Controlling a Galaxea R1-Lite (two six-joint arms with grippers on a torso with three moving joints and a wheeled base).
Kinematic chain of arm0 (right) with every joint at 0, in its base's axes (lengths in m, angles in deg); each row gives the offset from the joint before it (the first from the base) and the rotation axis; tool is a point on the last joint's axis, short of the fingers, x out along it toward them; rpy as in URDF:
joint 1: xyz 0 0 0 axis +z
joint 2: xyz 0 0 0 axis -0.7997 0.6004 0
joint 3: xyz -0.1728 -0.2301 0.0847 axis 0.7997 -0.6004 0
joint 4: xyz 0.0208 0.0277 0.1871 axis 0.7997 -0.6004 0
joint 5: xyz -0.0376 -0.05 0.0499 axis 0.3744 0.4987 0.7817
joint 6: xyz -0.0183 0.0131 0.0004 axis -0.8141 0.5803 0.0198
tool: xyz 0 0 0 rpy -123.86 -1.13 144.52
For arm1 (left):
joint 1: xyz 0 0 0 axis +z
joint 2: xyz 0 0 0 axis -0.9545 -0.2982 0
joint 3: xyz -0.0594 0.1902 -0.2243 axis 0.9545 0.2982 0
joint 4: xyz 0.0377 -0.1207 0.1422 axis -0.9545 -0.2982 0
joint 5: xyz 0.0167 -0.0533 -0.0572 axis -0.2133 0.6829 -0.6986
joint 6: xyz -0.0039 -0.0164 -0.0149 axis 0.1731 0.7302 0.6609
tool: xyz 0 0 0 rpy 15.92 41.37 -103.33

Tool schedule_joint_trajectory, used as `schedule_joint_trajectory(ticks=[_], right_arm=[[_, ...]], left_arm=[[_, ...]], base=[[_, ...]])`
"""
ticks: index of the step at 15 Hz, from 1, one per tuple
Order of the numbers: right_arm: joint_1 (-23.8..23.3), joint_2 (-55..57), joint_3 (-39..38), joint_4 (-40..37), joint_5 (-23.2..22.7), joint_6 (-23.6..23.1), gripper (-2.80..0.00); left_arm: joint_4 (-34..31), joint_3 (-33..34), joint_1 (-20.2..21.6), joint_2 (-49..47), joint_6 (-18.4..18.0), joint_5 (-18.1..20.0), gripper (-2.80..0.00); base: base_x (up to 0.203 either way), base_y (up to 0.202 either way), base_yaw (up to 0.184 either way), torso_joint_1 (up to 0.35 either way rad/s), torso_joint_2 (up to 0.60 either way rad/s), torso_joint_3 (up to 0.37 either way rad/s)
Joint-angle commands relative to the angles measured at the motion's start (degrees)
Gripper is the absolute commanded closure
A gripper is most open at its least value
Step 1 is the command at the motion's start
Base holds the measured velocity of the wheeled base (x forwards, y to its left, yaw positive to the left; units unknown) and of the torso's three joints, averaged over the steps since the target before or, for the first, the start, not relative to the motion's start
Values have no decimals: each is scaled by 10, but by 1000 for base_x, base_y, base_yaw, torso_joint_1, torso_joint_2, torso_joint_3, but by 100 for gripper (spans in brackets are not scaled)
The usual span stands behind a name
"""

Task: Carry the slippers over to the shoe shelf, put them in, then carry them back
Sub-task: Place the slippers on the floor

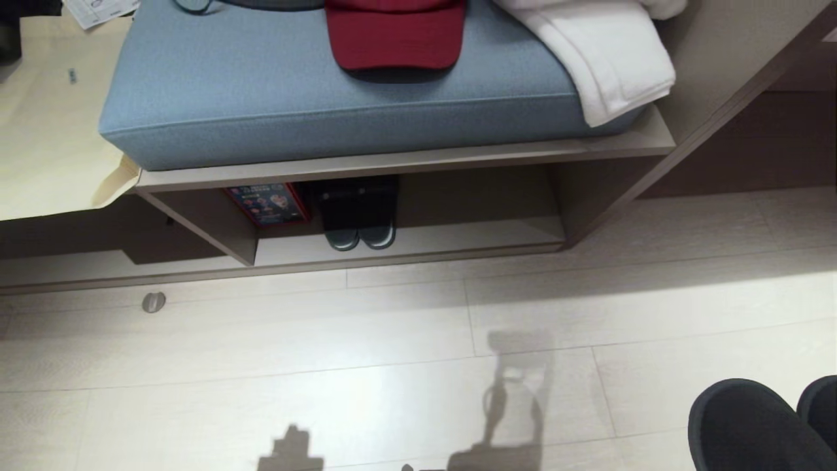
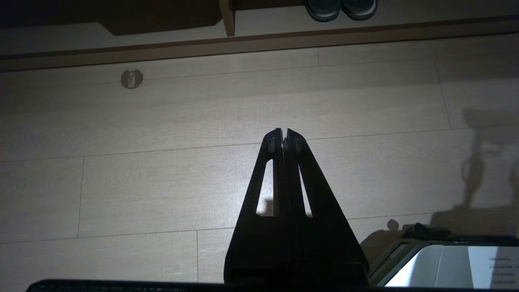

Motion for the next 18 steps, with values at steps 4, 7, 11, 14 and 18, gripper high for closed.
schedule_joint_trajectory(ticks=[4,7,11,14,18], right_arm=[[0,2,0,0,0,0,0],[0,2,0,0,0,0,0],[0,2,0,0,0,0,0],[0,2,0,0,0,0,0],[0,2,0,0,0,0,0]], left_arm=[[1,0,0,0,0,0,0],[1,0,0,0,0,0,0],[0,0,0,0,0,0,0],[1,0,0,0,0,0,0],[0,0,0,0,0,0,0]], base=[[0,0,0,2,2,199],[0,0,0,1,0,204],[0,0,0,3,4,203],[0,0,0,4,0,199],[0,0,0,3,1,202]])
